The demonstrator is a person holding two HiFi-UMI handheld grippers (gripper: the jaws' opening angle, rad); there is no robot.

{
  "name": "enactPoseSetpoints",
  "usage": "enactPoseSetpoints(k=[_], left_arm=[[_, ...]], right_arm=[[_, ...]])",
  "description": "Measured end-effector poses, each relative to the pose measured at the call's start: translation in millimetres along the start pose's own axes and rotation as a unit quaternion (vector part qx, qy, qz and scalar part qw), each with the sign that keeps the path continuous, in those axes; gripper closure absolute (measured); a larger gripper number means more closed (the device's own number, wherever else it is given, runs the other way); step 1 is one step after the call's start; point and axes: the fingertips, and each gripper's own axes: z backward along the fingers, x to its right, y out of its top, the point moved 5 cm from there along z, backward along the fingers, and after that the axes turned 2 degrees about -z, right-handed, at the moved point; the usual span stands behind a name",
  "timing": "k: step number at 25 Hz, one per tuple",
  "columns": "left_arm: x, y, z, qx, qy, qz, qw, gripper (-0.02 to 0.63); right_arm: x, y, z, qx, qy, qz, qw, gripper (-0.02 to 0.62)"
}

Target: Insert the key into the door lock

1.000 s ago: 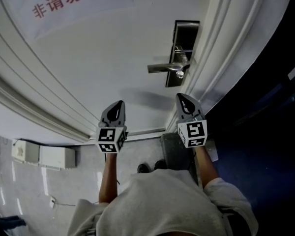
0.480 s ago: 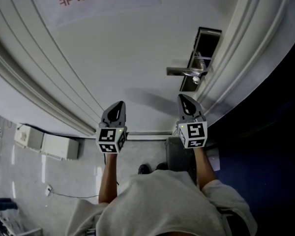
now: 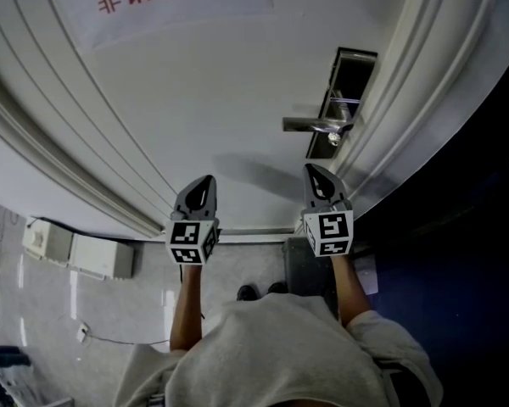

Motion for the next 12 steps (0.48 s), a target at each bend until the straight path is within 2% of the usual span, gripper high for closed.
enactPoseSetpoints(k=[12], left_arm=[[1.5,1.2,-4.8,0.0,-0.006,-0.003,1.0,0.589]], right_arm=[[0.6,-2.4,0.6,-0.006,-0.001,0.001,1.0,0.574]])
